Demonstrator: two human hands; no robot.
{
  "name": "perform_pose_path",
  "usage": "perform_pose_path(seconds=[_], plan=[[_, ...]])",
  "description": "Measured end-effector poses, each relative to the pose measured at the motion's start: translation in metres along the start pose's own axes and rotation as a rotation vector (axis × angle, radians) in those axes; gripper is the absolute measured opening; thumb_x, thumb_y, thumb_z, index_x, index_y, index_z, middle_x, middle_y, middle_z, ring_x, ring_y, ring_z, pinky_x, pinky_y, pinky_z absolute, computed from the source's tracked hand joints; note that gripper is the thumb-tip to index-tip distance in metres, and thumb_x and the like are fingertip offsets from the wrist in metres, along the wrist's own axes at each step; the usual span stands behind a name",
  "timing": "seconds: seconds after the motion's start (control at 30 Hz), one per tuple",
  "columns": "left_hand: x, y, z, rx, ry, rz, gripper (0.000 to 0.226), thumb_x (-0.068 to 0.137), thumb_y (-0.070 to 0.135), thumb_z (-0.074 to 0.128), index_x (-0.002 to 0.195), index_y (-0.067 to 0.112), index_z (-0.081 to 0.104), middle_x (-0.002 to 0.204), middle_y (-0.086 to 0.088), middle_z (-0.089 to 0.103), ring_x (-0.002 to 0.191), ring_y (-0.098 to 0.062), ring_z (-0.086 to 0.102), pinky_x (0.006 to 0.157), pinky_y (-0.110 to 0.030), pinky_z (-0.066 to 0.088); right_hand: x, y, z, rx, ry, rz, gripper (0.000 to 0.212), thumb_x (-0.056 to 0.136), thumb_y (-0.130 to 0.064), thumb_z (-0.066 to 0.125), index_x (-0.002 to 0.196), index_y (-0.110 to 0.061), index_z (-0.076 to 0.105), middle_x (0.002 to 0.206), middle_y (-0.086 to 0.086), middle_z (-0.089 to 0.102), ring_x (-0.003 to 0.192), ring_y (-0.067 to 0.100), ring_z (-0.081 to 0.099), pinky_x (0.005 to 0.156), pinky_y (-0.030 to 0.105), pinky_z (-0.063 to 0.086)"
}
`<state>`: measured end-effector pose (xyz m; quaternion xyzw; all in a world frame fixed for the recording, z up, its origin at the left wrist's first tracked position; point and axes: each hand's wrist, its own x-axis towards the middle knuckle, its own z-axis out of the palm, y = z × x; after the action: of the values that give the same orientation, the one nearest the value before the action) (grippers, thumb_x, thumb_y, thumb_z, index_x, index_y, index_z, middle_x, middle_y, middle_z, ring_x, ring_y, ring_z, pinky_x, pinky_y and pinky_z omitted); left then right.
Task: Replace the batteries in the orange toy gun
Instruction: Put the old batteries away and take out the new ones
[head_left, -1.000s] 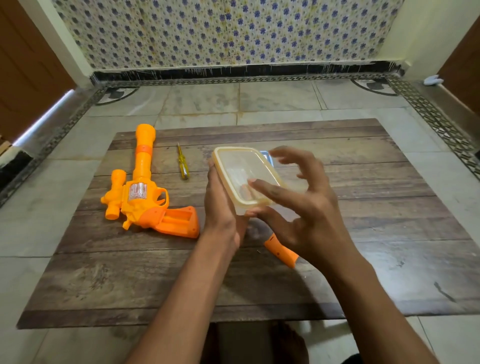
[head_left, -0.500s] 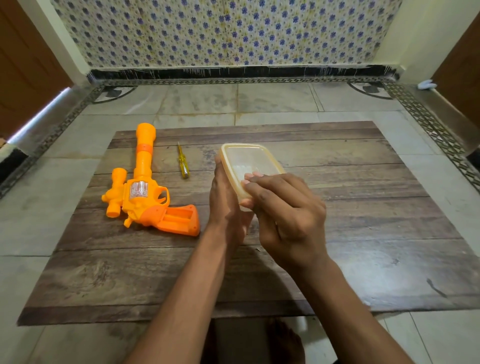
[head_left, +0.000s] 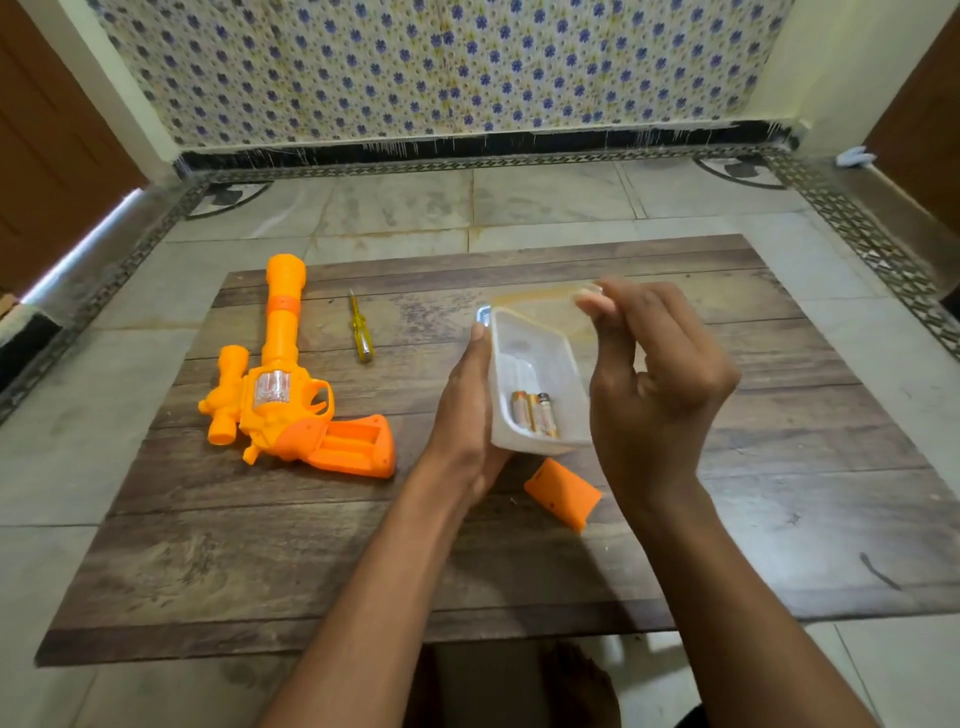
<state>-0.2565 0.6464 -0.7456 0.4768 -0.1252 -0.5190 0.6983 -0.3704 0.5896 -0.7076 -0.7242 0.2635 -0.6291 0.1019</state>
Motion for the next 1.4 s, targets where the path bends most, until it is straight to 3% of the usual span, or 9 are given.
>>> perform_pose_path(seconds=[0.1,0.27,0.4,0.53,0.6,0.7,0.87,1.2,1.4], plan=[[0.000,-0.001,-0.002,0.077,0.004,-0.019,0.058,0.104,0.055,0.042,0.138,0.013,0.061,0.129,-0.020,0.070,0.117,-0.034,0.068,0.102,-0.052,0.055,0.008,0.013,-0.006,-0.038,0.025,0.054,0.020,0.102,-0.011,0.064,0.096,0.003,0.077,0.083,0.011,0.072,0.072,0.017,0.065,0.068,0.017,0.045],[-0.002,0.004,-0.004,0.011,-0.047,-0.078,0.046,0.109,0.046,0.038,0.117,0.017,0.072,0.099,-0.007,0.079,0.081,-0.021,0.076,0.069,-0.033,0.062,0.013,0.032,-0.014,-0.018,0.067,0.313,0.022,0.103,-0.015,0.058,0.096,-0.003,0.075,0.085,0.002,0.073,0.077,0.016,0.071,0.066,0.041,0.060],[-0.001,0.006,-0.005,-0.088,-0.051,-0.080,0.044,0.108,0.046,0.041,0.123,0.020,0.073,0.103,-0.005,0.077,0.084,-0.021,0.075,0.070,-0.034,0.062,0.009,0.044,-0.015,0.203,0.189,0.844,0.010,0.098,-0.005,0.066,0.108,-0.006,0.070,0.090,0.002,0.072,0.079,0.011,0.077,0.073,0.036,0.066],[-0.002,0.003,-0.003,-0.104,-0.040,-0.089,0.049,0.108,0.049,0.039,0.112,0.021,0.079,0.105,-0.005,0.077,0.087,-0.022,0.075,0.071,-0.037,0.062,0.002,0.057,-0.011,0.171,0.209,1.023,0.030,0.096,0.005,0.058,0.120,-0.013,0.061,0.091,0.001,0.068,0.074,-0.004,0.074,0.072,0.024,0.064],[-0.002,0.004,-0.002,-0.114,-0.038,-0.092,0.046,0.108,0.048,0.039,0.123,0.020,0.073,0.108,-0.006,0.077,0.090,-0.024,0.074,0.073,-0.040,0.062,-0.005,0.064,-0.004,0.178,0.201,1.056,0.029,0.095,0.005,0.054,0.113,-0.016,0.061,0.088,0.000,0.071,0.079,0.007,0.078,0.077,0.037,0.065],[-0.003,0.005,0.000,-0.139,-0.043,-0.116,0.048,0.108,0.048,0.040,0.137,0.019,0.065,0.111,-0.005,0.075,0.094,-0.025,0.072,0.077,-0.041,0.060,-0.014,0.067,0.007,0.161,0.178,1.109,0.030,0.092,0.003,0.055,0.114,-0.018,0.058,0.082,-0.005,0.060,0.085,0.011,0.077,0.079,0.036,0.061],[-0.005,0.003,-0.001,-0.161,-0.048,-0.128,0.051,0.108,0.052,0.037,0.133,0.020,0.067,0.112,-0.005,0.076,0.095,-0.024,0.073,0.081,-0.041,0.060,-0.022,0.074,0.016,-0.011,0.086,1.095,0.024,0.082,-0.016,0.069,0.105,-0.021,0.063,0.094,0.004,0.068,0.090,0.024,0.067,0.088,0.046,0.057],[-0.009,0.007,0.001,-0.146,0.013,-0.044,0.059,0.106,0.059,0.030,0.134,0.021,0.064,0.111,-0.003,0.077,0.096,-0.021,0.074,0.078,-0.039,0.063,-0.029,0.081,0.012,-0.257,-0.125,0.914,0.020,0.081,-0.026,0.080,0.077,-0.010,0.070,0.076,0.001,0.069,0.078,0.021,0.063,0.072,0.026,0.037],[-0.012,0.008,0.004,-0.125,0.032,-0.014,0.058,0.107,0.058,0.028,0.129,0.020,0.066,0.109,-0.004,0.077,0.095,-0.021,0.074,0.076,-0.039,0.064,-0.034,0.090,0.017,-0.336,-0.191,0.795,0.023,0.085,-0.026,0.075,0.095,-0.006,0.075,0.093,0.011,0.071,0.091,0.028,0.065,0.077,0.023,0.038]])
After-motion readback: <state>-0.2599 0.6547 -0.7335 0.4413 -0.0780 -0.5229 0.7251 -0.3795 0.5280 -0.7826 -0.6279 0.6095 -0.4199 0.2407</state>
